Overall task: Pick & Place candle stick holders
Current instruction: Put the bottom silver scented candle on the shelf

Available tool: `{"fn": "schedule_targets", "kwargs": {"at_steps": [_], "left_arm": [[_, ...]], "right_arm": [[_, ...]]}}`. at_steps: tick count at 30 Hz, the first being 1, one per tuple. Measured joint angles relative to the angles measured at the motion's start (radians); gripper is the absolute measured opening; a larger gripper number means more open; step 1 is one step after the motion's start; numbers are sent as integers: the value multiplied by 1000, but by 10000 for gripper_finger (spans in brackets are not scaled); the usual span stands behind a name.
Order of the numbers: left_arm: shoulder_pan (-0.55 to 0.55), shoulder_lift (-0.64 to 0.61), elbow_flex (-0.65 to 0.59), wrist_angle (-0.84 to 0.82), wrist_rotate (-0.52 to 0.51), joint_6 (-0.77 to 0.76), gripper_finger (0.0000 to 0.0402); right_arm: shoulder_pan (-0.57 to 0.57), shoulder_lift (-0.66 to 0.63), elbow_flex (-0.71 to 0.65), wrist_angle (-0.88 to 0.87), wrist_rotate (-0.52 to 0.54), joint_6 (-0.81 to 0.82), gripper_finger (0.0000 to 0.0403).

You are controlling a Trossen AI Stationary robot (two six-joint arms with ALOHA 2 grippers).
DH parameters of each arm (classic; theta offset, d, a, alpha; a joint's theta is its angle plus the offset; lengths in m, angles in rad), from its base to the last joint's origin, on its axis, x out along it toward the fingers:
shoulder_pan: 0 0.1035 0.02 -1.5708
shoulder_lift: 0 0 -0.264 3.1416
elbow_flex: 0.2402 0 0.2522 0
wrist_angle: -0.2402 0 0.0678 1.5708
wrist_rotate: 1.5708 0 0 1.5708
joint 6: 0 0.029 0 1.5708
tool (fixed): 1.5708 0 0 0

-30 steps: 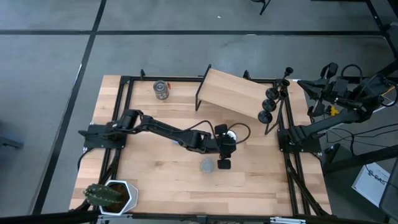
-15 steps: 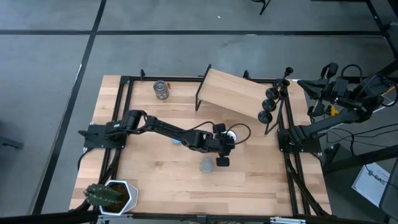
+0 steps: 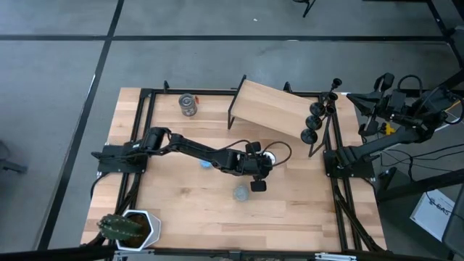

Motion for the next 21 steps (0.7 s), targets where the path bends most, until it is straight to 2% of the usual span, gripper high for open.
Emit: {"fn": "schedule_targets", "kwargs": {"at_steps": [10, 21], "left_arm": [[-2, -2, 1, 2, 20, 40, 10], [-8, -2, 1, 2, 19, 49, 4]], "right_arm": [[0, 0, 0, 0, 0, 0, 5], [0, 0, 0, 0, 0, 0, 5]]}}
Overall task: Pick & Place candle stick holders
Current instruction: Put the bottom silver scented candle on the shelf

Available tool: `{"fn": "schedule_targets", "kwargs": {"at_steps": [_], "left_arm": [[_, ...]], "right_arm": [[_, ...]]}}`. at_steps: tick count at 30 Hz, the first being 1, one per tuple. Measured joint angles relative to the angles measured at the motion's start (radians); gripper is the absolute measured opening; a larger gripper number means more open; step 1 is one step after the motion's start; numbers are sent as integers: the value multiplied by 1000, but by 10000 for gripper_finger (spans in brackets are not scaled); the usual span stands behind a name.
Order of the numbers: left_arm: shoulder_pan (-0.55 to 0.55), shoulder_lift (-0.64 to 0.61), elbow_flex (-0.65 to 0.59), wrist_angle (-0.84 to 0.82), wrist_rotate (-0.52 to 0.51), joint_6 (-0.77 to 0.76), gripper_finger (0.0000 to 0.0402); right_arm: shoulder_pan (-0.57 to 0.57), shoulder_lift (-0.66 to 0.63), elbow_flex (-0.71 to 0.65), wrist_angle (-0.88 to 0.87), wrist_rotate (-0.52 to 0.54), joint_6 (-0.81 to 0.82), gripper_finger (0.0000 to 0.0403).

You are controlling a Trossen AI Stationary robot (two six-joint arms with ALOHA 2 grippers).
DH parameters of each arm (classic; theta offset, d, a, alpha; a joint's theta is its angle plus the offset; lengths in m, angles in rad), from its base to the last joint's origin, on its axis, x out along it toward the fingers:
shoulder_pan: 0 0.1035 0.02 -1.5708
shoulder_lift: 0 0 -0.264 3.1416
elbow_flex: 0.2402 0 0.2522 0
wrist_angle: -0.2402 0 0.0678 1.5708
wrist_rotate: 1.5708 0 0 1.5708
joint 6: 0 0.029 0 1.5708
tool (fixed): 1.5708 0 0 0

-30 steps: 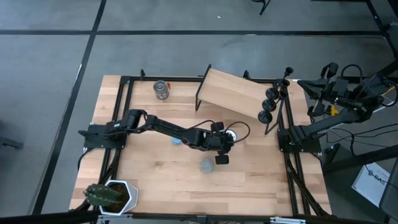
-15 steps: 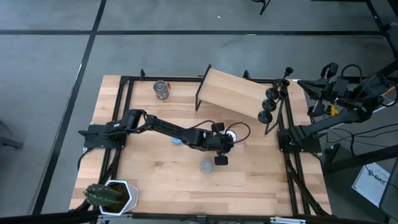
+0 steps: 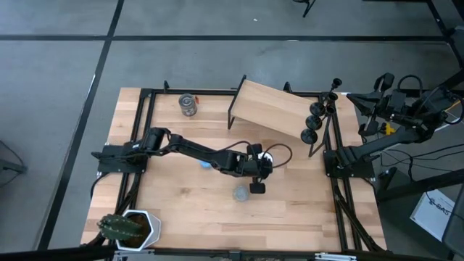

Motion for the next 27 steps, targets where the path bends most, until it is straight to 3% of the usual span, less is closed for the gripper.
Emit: {"fn": "schedule_targets", "kwargs": {"at_steps": [17, 27], "left_arm": [[7, -73, 9, -50, 25, -5, 2], [18, -202, 9, -90, 35, 37, 2]], "right_arm": [[0, 0, 0, 0, 0, 0, 5], [0, 0, 0, 0, 2, 0, 5]]}}
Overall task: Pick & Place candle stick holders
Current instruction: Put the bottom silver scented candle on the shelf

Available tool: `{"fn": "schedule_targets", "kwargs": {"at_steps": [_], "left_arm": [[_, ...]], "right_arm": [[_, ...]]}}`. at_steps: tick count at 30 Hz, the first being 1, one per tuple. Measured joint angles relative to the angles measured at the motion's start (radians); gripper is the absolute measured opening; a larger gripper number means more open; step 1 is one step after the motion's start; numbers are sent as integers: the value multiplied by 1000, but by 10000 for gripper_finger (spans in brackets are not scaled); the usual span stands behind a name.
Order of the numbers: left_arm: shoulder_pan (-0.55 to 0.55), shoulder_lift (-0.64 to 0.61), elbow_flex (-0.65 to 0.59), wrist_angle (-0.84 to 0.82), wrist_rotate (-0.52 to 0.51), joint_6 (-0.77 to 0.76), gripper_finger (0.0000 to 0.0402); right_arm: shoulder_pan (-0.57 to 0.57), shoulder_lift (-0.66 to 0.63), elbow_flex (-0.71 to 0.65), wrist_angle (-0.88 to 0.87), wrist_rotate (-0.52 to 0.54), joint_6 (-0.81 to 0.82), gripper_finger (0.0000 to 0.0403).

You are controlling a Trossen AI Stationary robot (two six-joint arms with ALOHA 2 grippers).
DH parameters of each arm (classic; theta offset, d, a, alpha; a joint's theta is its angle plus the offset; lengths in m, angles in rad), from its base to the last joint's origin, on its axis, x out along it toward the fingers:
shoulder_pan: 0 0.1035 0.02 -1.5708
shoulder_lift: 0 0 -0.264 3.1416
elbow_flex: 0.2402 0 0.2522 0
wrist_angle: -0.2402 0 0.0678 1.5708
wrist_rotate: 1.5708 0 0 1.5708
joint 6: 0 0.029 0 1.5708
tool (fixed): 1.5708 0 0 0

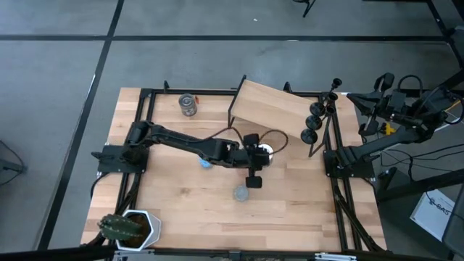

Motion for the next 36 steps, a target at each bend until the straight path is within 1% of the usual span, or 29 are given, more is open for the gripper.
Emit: {"fn": "schedule_targets", "kwargs": {"at_steps": [4, 9, 12, 19, 26, 30, 33, 36], "left_arm": [[24, -66, 1, -12, 37, 0, 2], [66, -129, 2, -18, 45, 3, 2], [108, -162, 2, -20, 45, 8, 2], [233, -215, 2, -19, 91, 8, 2], [369, -219, 2, -12, 202, 15, 2], [426, -219, 2, 25, 234, 19, 2], [465, -216, 49, 20, 306, 12, 2], [483, -203, 113, 16, 316, 13, 2]], "right_arm": [[0, 0, 0, -1, 0, 0, 5], [0, 0, 0, -1, 0, 0, 5], [0, 0, 0, -1, -1, 0, 5], [0, 0, 0, -1, -1, 0, 5], [0, 0, 0, -1, -2, 0, 5], [0, 0, 0, -1, -2, 0, 5], [0, 0, 0, -1, -2, 0, 5], [0, 0, 0, -1, -2, 0, 5]]}}
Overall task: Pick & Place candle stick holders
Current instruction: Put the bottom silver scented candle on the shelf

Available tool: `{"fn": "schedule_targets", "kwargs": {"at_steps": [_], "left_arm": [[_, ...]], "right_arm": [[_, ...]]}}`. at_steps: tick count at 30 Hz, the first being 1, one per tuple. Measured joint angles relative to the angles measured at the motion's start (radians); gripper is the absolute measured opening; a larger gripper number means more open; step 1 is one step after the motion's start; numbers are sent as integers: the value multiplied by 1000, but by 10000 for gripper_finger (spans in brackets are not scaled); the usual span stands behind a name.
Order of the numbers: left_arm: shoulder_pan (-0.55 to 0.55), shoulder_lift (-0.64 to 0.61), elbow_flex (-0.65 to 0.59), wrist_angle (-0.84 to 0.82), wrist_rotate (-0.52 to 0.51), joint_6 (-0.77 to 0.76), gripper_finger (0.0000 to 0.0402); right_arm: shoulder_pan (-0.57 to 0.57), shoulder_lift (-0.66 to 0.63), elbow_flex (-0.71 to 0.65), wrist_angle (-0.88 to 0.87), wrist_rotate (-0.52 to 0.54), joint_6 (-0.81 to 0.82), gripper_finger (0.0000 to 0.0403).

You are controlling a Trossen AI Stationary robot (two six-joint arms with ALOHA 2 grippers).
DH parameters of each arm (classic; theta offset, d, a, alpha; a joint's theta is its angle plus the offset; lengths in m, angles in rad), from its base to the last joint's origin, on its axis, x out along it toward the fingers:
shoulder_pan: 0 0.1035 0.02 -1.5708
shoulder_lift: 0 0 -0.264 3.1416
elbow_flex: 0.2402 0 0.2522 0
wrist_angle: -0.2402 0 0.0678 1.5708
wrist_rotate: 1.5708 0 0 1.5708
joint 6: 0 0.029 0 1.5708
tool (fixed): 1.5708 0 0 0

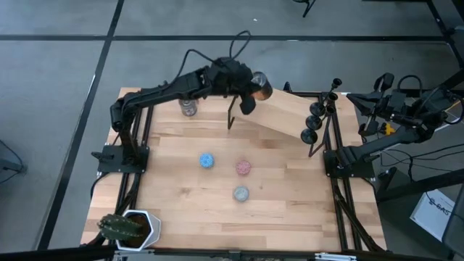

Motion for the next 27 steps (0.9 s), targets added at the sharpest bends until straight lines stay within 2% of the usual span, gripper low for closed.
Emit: {"fn": "schedule_targets", "kwargs": {"at_steps": [6, 10, 21, 27], "left_arm": [[28, 38, 81, -78, -8, -3, 2], [38, 71, 91, -113, -21, -21, 2], [39, 186, 90, -78, -33, 2, 2], [55, 198, 90, -67, -47, 6, 2]], "right_arm": [[0, 0, 0, 1, 0, 0, 5], [0, 0, 0, 1, 0, 0, 5], [0, 0, 0, 0, 1, 0, 5], [0, 0, 0, 0, 0, 0, 5]]}}
